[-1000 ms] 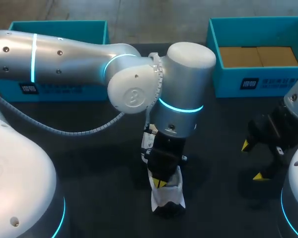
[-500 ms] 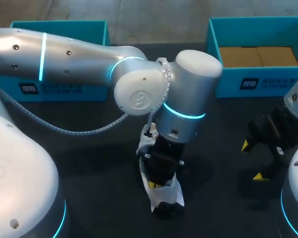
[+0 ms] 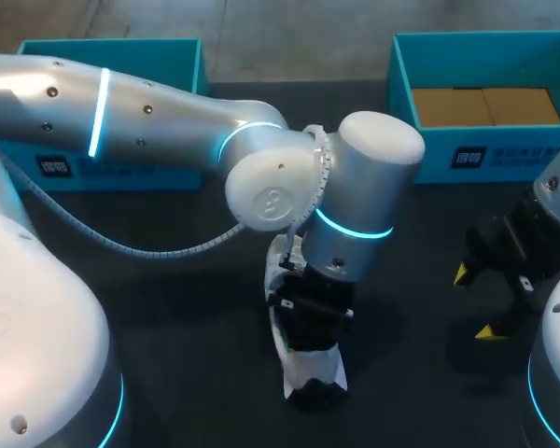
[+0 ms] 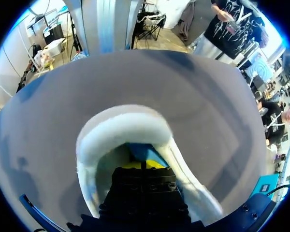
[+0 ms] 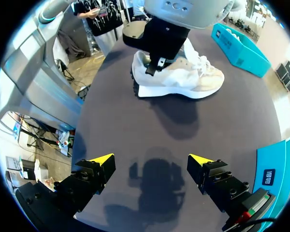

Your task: Take the shoe out of the shoebox, open the shoe tongue, remove and reinsert the insole, then place the shoe into the shoebox

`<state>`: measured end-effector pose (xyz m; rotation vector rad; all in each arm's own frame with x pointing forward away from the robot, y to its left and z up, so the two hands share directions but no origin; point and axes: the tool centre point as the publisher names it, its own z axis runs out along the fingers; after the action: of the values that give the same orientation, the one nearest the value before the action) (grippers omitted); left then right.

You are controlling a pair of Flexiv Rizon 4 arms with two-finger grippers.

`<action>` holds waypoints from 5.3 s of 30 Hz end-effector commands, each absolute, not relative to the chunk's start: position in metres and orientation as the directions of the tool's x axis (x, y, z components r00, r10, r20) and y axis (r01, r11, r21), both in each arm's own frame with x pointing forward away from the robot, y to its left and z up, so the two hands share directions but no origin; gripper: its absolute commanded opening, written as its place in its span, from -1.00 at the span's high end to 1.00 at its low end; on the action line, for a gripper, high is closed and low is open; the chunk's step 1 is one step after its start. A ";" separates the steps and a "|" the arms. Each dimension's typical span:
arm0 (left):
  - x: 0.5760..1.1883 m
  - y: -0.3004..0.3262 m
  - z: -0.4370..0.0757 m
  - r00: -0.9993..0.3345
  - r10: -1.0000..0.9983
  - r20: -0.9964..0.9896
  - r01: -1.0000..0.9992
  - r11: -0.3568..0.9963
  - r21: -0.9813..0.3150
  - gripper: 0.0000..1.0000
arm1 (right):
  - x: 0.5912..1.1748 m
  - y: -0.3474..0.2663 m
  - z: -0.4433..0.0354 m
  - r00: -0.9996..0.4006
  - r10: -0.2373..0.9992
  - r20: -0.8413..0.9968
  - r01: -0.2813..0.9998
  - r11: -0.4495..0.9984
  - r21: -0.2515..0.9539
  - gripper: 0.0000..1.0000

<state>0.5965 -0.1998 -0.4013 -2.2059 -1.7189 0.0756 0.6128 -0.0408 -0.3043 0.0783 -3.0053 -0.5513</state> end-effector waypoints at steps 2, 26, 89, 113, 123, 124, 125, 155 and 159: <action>0.588 -0.190 -0.407 0.219 0.973 0.067 0.953 -0.199 -0.229 1.00 | 0.612 -0.040 -0.305 -0.995 -0.064 0.073 -0.034 0.935 0.354 -1.00; 0.636 -0.219 -0.358 0.141 0.985 0.101 0.986 -0.131 -0.099 1.00 | 0.612 -0.040 -0.305 -0.995 -0.064 0.073 -0.034 0.935 0.354 -1.00; 0.633 -0.175 -0.411 0.132 0.909 0.394 0.978 -0.056 -0.199 1.00 | 0.612 -0.040 -0.305 -0.995 -0.064 0.073 -0.034 0.935 0.354 -1.00; 0.626 -0.181 -0.448 0.016 0.976 0.216 0.988 0.018 -0.153 1.00 | 0.612 -0.040 -0.305 -0.995 -0.064 0.073 -0.034 0.935 0.354 -1.00; 0.629 -0.187 -0.416 -0.027 0.992 0.121 0.988 0.045 -0.150 1.00 | 0.612 -0.040 -0.305 -0.995 -0.064 0.073 -0.034 0.935 0.354 -1.00; 0.629 -0.186 -0.411 -0.024 0.992 0.124 0.988 0.042 -0.147 1.00 | 0.612 -0.040 -0.305 -0.995 -0.064 0.073 -0.034 0.935 0.354 -1.00; 0.629 -0.185 -0.406 -0.018 0.992 0.124 0.989 0.036 -0.144 1.00 | 0.612 -0.040 -0.305 -0.995 -0.064 0.073 -0.034 0.935 0.354 -1.00; 0.618 -0.210 -0.376 0.144 0.985 0.093 0.949 -0.111 -0.296 1.00 | 0.612 -0.040 -0.305 -0.995 -0.064 0.073 -0.034 0.935 0.354 -1.00; 0.609 -0.211 -0.385 0.185 0.976 0.115 0.939 -0.141 -0.315 1.00 | 0.612 -0.040 -0.305 -0.995 -0.064 0.073 -0.034 0.935 0.354 -1.00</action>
<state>0.6109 -0.1975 -0.3729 -2.1695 -1.8491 0.2131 0.6129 -0.0408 -0.3043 0.0785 -3.0054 -0.5513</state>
